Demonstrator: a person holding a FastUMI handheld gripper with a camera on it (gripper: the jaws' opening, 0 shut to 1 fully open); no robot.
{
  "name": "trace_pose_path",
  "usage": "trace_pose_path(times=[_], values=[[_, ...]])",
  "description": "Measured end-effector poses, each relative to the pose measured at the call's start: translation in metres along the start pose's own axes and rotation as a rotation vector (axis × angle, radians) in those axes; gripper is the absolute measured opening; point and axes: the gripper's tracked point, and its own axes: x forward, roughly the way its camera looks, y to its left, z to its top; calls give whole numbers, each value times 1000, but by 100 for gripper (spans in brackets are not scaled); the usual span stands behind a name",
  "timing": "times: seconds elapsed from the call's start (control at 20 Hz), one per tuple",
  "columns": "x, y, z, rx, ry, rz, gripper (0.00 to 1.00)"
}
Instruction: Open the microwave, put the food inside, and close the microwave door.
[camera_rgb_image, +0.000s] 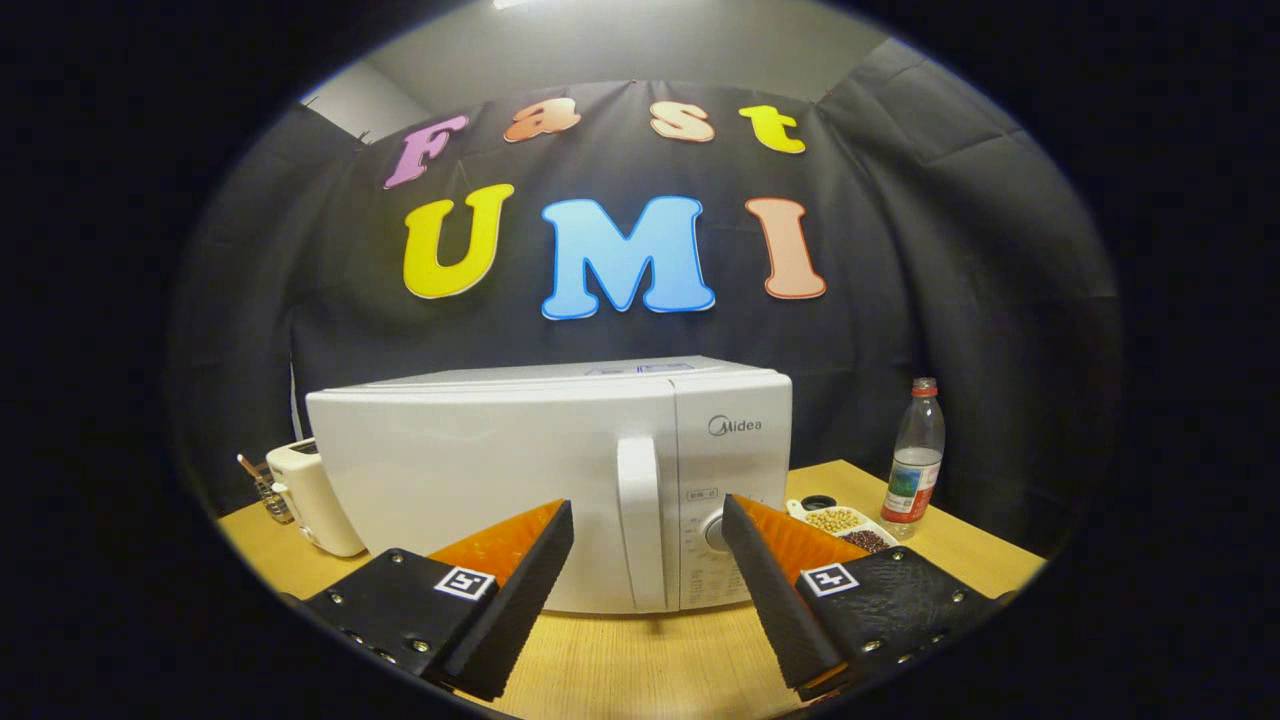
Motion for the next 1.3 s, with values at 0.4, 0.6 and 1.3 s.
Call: trace_pose_path(times=[0.4, 0.6, 1.3], values=[[36, 13, -25, -47, 21, 30, 76], [32, 6, -29, -102, 38, -10, 25], [-54, 30, -40, -2, 72, 99, 10]])
